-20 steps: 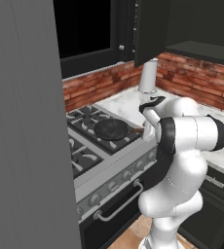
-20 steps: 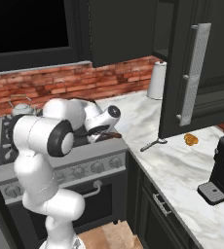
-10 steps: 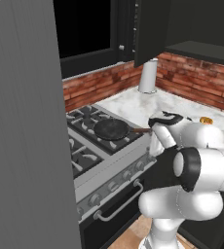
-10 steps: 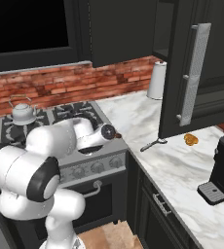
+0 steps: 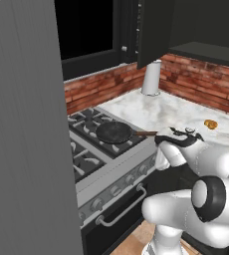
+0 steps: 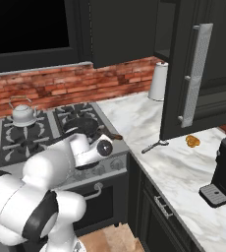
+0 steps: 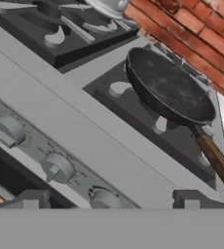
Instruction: Pick the pan from the cabinet and place it on the stove. Then turn on the stove burner for the pan.
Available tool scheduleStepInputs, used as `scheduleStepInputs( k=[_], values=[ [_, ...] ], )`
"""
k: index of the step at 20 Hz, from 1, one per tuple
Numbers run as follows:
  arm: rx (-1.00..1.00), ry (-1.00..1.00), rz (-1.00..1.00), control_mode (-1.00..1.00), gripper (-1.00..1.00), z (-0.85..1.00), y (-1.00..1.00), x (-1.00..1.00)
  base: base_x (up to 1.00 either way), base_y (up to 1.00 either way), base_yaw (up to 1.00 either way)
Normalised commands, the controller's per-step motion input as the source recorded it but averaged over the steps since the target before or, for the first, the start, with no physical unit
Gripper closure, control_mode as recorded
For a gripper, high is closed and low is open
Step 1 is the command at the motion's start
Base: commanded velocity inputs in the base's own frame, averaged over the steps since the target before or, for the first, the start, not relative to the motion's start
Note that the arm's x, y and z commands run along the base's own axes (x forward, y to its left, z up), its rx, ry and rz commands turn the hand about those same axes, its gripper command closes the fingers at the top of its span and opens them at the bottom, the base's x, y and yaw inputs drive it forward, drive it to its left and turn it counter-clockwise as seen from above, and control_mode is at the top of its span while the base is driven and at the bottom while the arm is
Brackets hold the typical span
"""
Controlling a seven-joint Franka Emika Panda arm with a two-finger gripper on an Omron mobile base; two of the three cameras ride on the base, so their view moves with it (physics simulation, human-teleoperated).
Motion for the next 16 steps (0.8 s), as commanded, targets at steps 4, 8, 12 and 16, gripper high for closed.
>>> scheduleStepInputs(
  k=[4,8,12,16],
  values=[
    [0.03,-0.02,-0.04,-1.00,-1.00,-0.12,-0.33,-0.32,0.00,0.00,0.00],
    [0.02,0.00,-0.03,-1.00,-1.00,-0.18,-0.33,-0.28,0.00,0.00,0.00],
    [0.01,0.00,-0.03,-1.00,-1.00,-0.17,-0.25,-0.16,0.00,0.00,0.00],
    [0.00,0.02,-0.01,-1.00,-1.00,-0.22,-0.21,-0.07,0.00,0.00,0.00]
  ],
)
